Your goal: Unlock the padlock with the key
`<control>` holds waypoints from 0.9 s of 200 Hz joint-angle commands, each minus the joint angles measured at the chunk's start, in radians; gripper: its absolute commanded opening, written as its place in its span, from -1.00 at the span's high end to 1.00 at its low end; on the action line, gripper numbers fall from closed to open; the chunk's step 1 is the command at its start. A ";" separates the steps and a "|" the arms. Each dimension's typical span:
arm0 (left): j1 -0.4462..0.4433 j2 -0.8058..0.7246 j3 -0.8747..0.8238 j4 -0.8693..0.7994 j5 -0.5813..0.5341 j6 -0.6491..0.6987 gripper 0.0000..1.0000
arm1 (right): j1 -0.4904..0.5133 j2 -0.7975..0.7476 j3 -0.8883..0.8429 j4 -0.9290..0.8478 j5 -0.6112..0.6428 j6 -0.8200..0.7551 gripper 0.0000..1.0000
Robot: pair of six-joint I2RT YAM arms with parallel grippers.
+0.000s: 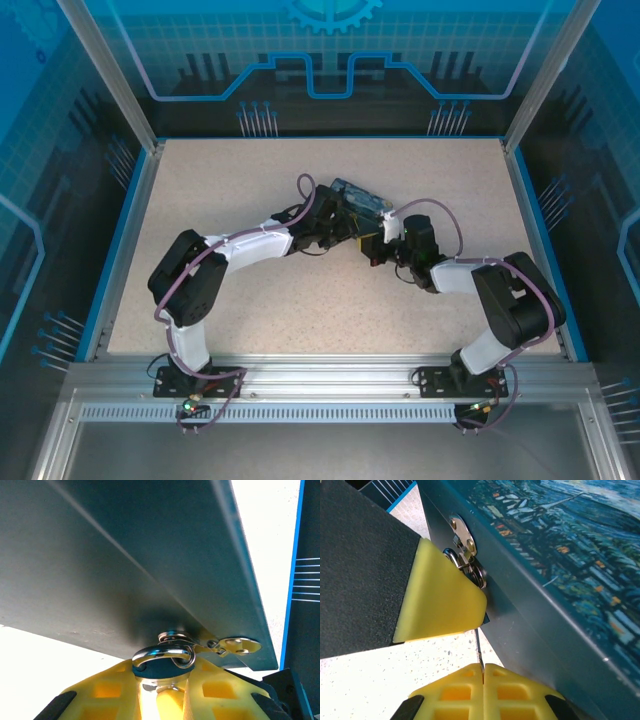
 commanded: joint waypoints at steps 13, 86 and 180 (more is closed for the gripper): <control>-0.014 -0.049 -0.018 0.050 0.045 -0.015 0.64 | -0.021 -0.008 0.008 0.116 -0.021 0.006 1.00; -0.014 -0.052 -0.013 0.042 0.059 -0.024 0.64 | -0.021 -0.034 0.034 0.102 -0.025 -0.070 1.00; -0.012 -0.043 0.002 0.046 0.090 -0.057 0.64 | -0.023 -0.076 0.039 0.071 -0.001 -0.157 1.00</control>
